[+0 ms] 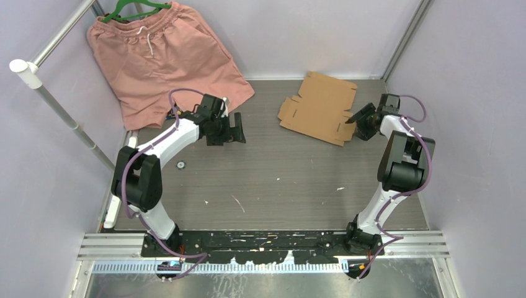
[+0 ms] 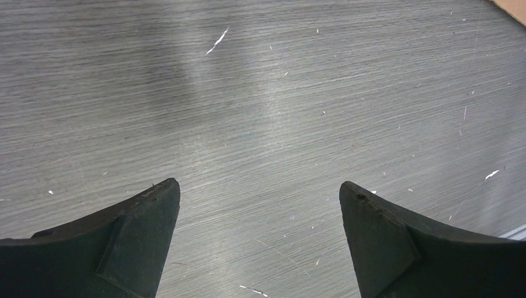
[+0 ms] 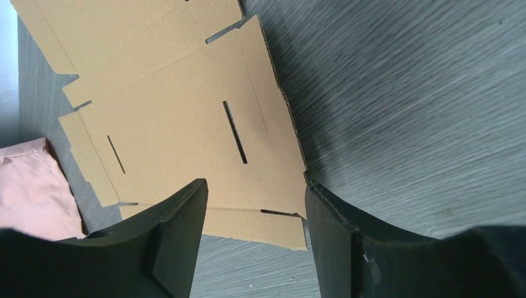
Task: Fold the paper box
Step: Fold the paper box at the center of the board.
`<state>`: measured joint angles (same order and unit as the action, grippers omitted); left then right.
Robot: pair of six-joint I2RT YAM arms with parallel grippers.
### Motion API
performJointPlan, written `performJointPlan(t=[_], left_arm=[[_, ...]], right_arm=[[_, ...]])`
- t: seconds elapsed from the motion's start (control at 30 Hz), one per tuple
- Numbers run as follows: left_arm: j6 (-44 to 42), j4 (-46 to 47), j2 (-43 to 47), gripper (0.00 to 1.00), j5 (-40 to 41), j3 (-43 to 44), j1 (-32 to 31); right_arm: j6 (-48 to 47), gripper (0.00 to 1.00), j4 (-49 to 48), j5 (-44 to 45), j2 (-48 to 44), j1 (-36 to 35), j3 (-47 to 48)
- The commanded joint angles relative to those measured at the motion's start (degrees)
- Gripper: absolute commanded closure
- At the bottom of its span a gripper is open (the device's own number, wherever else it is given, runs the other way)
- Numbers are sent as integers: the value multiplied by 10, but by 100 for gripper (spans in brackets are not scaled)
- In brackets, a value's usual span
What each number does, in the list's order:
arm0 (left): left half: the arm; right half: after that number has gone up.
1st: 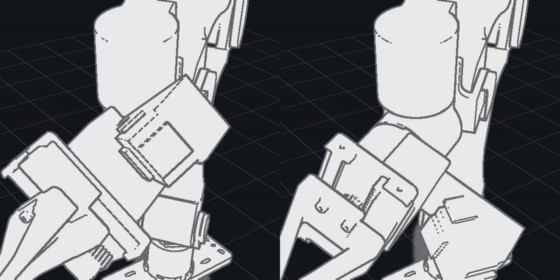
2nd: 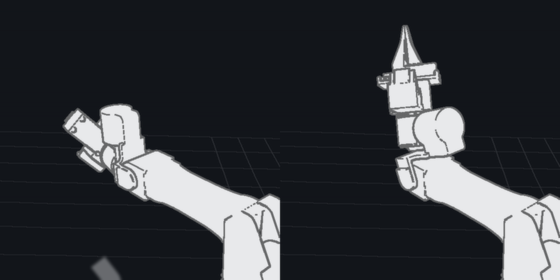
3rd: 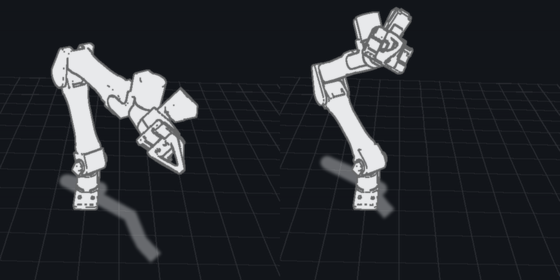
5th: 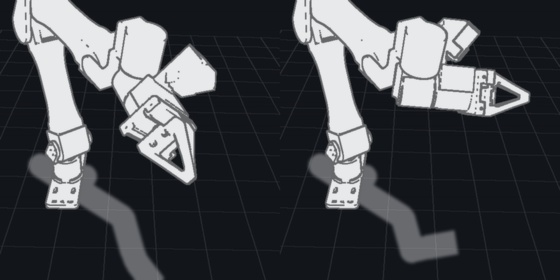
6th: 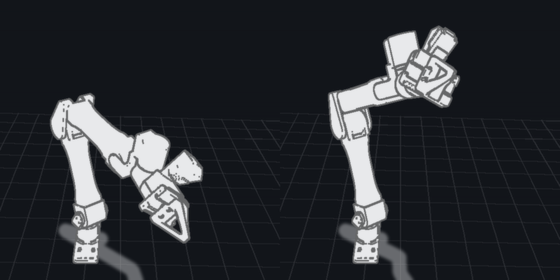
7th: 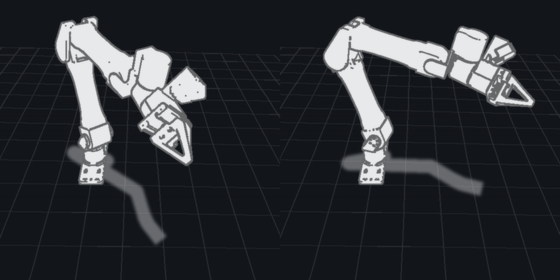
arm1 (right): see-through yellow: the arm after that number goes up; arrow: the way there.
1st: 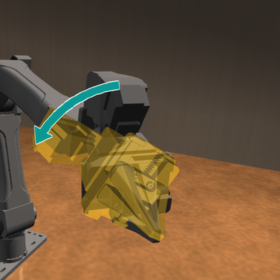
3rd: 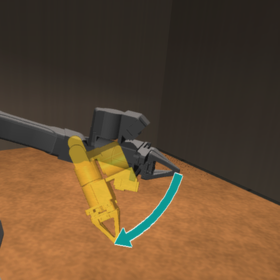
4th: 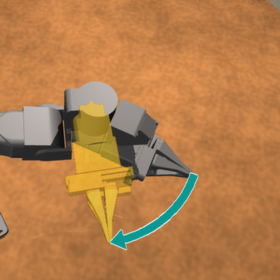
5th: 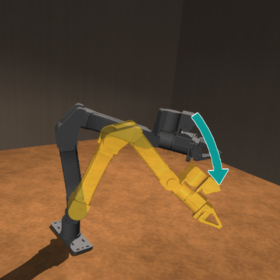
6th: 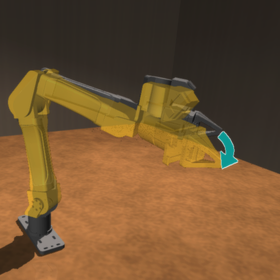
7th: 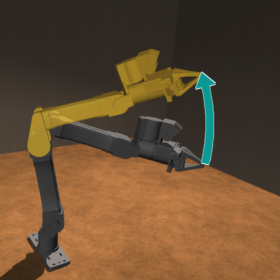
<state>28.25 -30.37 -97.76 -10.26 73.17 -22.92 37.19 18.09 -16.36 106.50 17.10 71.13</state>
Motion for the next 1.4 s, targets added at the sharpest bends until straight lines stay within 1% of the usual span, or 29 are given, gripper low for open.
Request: performJointPlan(t=[0.0,0.23,0.47,0.77,0.93,1.03,1.1,1.2,1.33,1.37], left_arm=[[-7,4,22,0,-3,14,-5],[-3,15,22,0,-3,1,-5],[3,26,22,0,-11,-1,-6],[5,33,10,0,-14,-4,-6],[5,34,9,0,-14,-6,-6],[5,35,10,0,-13,-9,-6],[6,38,10,0,-14,-12,-6],[8,41,12,0,-17,-17,-6],[7,41,19,0,-15,-26,-6],[7,41,20,0,-14,-28,-6]], right_arm=[[-17,35,-12,25,-40,3,4],[-25,37,8,51,-13,3,17],[-8,40,-21,31,18,3,20],[1,42,-56,16,43,-2,24],[-2,51,-57,22,48,-15,29],[-9,61,-56,31,39,-22,23],[-13,65,-54,38,34,-29,20],[-18,66,-50,40,39,-34,22],[-20,73,-49,44,38,-41,19],[-23,77,-45,48,35,-45,18]])
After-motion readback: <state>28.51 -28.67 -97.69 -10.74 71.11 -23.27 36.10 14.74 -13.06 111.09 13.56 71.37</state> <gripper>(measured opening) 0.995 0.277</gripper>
